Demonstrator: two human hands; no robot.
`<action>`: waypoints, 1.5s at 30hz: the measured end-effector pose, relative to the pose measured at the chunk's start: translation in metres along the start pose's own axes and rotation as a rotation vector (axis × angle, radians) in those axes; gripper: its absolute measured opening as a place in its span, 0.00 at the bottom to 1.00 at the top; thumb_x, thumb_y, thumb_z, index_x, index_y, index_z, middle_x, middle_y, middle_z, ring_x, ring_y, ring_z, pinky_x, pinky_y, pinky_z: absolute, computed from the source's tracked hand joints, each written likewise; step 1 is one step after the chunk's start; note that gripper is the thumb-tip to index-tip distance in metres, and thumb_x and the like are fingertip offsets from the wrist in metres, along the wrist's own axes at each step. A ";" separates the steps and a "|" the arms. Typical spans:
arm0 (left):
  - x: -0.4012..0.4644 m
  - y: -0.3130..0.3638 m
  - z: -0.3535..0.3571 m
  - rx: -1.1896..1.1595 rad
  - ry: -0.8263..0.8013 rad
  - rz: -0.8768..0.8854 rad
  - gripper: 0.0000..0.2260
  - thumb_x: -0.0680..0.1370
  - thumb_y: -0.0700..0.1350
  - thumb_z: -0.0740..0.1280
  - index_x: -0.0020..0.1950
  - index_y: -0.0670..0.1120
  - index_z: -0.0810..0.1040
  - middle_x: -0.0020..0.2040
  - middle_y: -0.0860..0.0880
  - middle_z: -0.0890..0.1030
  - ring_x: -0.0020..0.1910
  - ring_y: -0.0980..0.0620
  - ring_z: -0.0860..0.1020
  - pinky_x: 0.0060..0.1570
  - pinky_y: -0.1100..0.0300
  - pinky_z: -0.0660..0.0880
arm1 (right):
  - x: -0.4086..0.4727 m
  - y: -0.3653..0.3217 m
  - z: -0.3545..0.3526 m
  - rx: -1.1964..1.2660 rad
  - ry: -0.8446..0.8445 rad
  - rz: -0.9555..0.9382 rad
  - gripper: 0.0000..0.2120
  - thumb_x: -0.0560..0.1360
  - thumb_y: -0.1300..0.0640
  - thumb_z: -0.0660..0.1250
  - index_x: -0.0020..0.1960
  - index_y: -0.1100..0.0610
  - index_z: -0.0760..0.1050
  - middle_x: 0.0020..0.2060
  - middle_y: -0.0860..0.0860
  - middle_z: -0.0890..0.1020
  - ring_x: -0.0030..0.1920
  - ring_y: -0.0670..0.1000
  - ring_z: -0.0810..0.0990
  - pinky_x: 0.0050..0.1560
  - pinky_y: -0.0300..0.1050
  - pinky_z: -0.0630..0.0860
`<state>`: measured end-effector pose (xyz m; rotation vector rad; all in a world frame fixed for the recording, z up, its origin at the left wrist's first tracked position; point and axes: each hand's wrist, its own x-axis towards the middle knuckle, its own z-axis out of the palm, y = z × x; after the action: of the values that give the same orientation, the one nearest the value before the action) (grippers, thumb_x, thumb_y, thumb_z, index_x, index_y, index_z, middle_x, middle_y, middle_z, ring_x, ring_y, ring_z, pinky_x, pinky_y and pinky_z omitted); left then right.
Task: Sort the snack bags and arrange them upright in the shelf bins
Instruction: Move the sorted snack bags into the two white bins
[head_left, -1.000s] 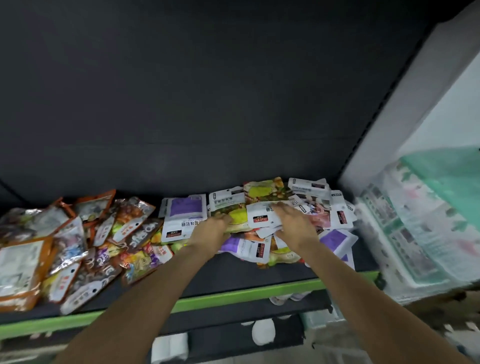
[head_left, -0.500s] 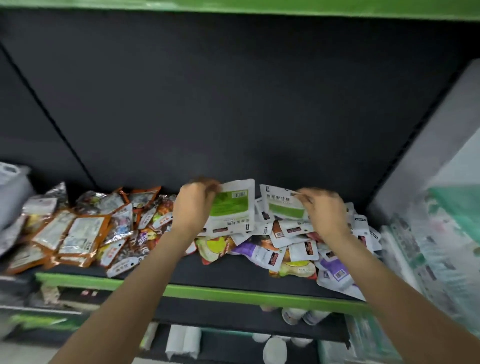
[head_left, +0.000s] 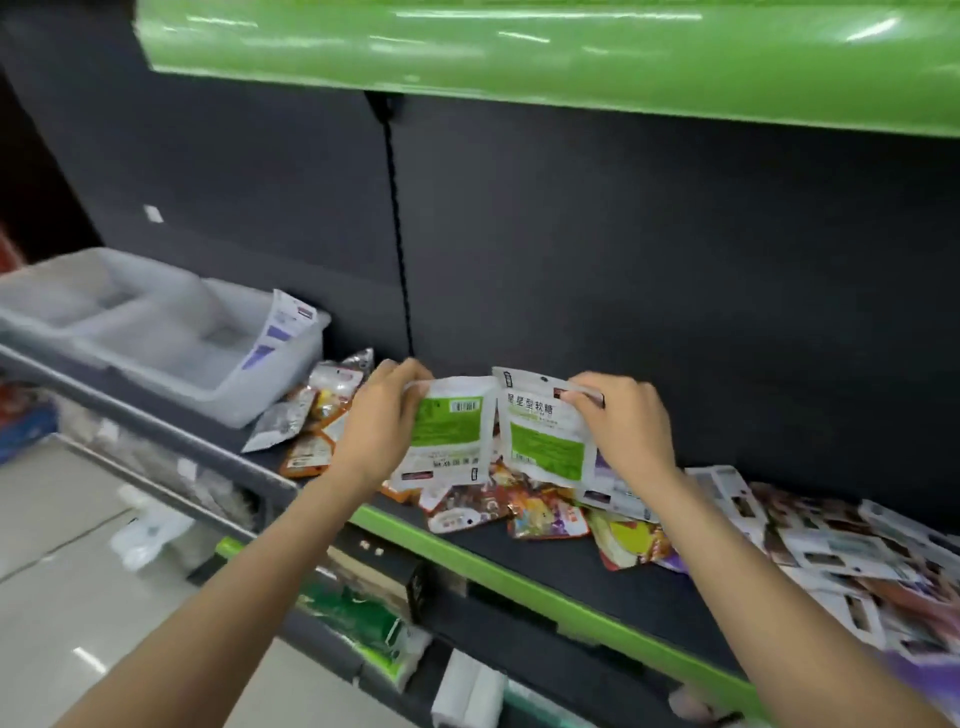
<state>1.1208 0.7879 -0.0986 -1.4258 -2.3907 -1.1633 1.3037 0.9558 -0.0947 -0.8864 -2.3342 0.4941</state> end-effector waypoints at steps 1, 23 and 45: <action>0.002 -0.020 -0.014 -0.002 0.008 -0.014 0.06 0.80 0.38 0.61 0.51 0.41 0.77 0.45 0.44 0.75 0.43 0.43 0.75 0.38 0.60 0.59 | 0.005 -0.021 0.015 0.012 -0.007 -0.012 0.06 0.76 0.54 0.68 0.50 0.51 0.82 0.42 0.51 0.85 0.45 0.55 0.82 0.40 0.50 0.77; 0.132 -0.362 -0.216 -0.056 0.135 -0.167 0.09 0.79 0.34 0.58 0.53 0.40 0.77 0.48 0.45 0.74 0.43 0.48 0.70 0.40 0.64 0.60 | 0.178 -0.328 0.305 0.383 0.034 0.023 0.07 0.76 0.56 0.66 0.46 0.55 0.82 0.41 0.46 0.84 0.45 0.47 0.79 0.44 0.42 0.70; 0.228 -0.483 -0.159 -0.270 -0.580 0.031 0.05 0.79 0.38 0.62 0.50 0.42 0.78 0.47 0.47 0.80 0.50 0.44 0.78 0.52 0.56 0.71 | 0.200 -0.303 0.440 -0.114 -0.359 0.349 0.34 0.74 0.66 0.66 0.76 0.53 0.58 0.71 0.56 0.66 0.69 0.57 0.67 0.66 0.46 0.67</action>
<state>0.5701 0.7157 -0.1484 -2.1283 -2.6171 -1.2329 0.7580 0.8219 -0.1923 -1.3691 -2.5549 0.7180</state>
